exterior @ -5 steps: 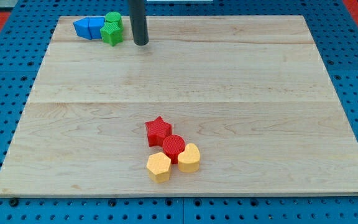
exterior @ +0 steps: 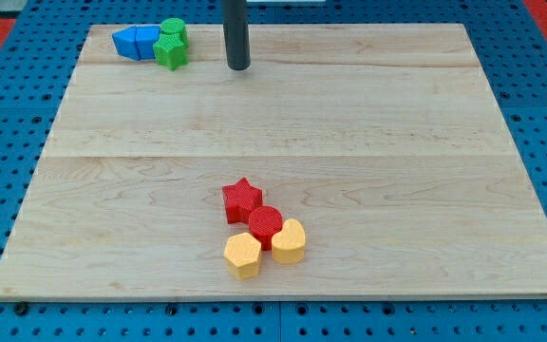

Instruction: Move your arm to the rigt side of the board

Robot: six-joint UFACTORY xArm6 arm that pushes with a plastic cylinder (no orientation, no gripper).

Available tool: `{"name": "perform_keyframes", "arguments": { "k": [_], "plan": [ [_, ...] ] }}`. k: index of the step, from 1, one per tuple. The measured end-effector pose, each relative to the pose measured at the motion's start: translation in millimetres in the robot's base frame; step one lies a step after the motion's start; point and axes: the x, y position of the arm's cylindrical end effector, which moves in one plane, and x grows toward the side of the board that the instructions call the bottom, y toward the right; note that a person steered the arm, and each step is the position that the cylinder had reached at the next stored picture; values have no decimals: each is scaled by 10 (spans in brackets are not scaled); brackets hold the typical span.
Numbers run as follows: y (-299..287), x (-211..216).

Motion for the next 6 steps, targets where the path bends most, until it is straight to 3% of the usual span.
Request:
{"name": "perform_keyframes", "arguments": {
  "k": [5, 6],
  "plan": [
    [236, 28],
    [236, 333]
  ]
}}
